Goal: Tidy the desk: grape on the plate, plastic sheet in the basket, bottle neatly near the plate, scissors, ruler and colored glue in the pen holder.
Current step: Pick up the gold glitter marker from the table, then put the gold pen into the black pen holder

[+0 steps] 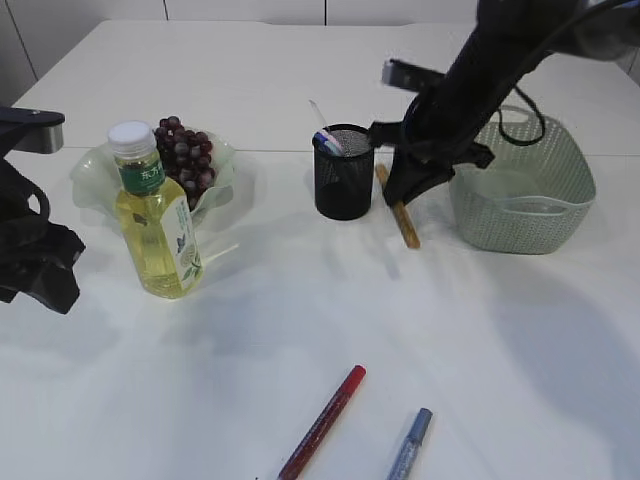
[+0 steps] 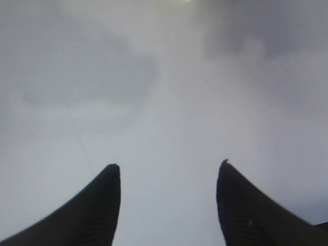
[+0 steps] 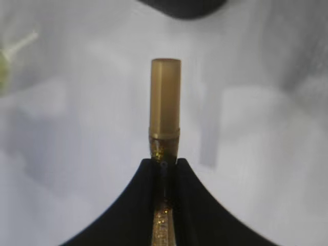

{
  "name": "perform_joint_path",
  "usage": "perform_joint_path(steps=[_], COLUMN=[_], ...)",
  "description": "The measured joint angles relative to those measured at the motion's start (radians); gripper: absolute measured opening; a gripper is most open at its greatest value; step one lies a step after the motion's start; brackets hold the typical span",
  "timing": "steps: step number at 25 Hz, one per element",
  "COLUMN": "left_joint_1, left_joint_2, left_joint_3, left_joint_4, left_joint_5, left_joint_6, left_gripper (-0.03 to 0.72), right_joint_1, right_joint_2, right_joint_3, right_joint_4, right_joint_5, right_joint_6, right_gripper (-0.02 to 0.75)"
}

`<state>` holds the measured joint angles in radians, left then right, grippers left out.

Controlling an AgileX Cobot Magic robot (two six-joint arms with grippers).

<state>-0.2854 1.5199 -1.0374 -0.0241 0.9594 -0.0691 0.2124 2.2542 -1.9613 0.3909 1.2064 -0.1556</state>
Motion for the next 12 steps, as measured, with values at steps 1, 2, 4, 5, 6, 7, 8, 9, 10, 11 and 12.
perform_joint_path(steps=[1, 2, 4, 5, 6, 7, 8, 9, 10, 11, 12], left_joint_1=[0.0, 0.0, 0.0, 0.0, 0.0, 0.0, 0.0, 0.0, 0.0, 0.0, 0.0], left_joint_2=[0.0, 0.0, 0.0, 0.0, 0.0, 0.0, 0.0, 0.0, 0.0, 0.0, 0.0], left_joint_3=[0.0, 0.0, 0.0, 0.0, 0.0, 0.0, 0.0, 0.0, 0.0, 0.0, 0.0], left_joint_4=[-0.004, -0.008, -0.015, -0.014, -0.015, -0.015, -0.015, -0.017, -0.017, -0.019, -0.018], left_joint_5=[0.003, 0.006, 0.016, 0.022, 0.026, 0.028, 0.031, 0.033, 0.036, 0.038, 0.04], left_joint_6=[0.0, 0.0, 0.0, 0.0, 0.0, 0.0, 0.0, 0.0, 0.0, 0.0, 0.0], left_gripper=[0.433, 0.433, 0.433, 0.433, 0.433, 0.433, 0.433, 0.433, 0.433, 0.433, 0.433], right_joint_1=[-0.028, -0.057, -0.104, -0.126, -0.145, -0.155, -0.16, -0.163, -0.163, -0.163, -0.163], right_joint_2=[-0.012, -0.021, -0.025, -0.025, -0.025, -0.025, -0.025, -0.025, -0.025, -0.025, -0.025], right_joint_3=[0.0, -0.002, -0.014, -0.018, -0.02, -0.021, -0.022, -0.024, -0.024, -0.024, -0.024], right_joint_4=[0.046, 0.111, 0.25, 0.327, 0.416, 0.476, 0.531, 0.598, 0.639, 0.674, 0.711], right_joint_5=[-0.004, -0.013, -0.043, -0.069, -0.098, -0.127, -0.162, -0.198, -0.232, -0.255, -0.277], right_joint_6=[-0.024, -0.059, -0.136, -0.181, -0.232, -0.28, -0.34, -0.406, -0.475, -0.535, -0.604], right_gripper=[0.089, 0.089, 0.088, 0.088, 0.088, 0.088, 0.088, 0.088, 0.088, 0.088, 0.087])
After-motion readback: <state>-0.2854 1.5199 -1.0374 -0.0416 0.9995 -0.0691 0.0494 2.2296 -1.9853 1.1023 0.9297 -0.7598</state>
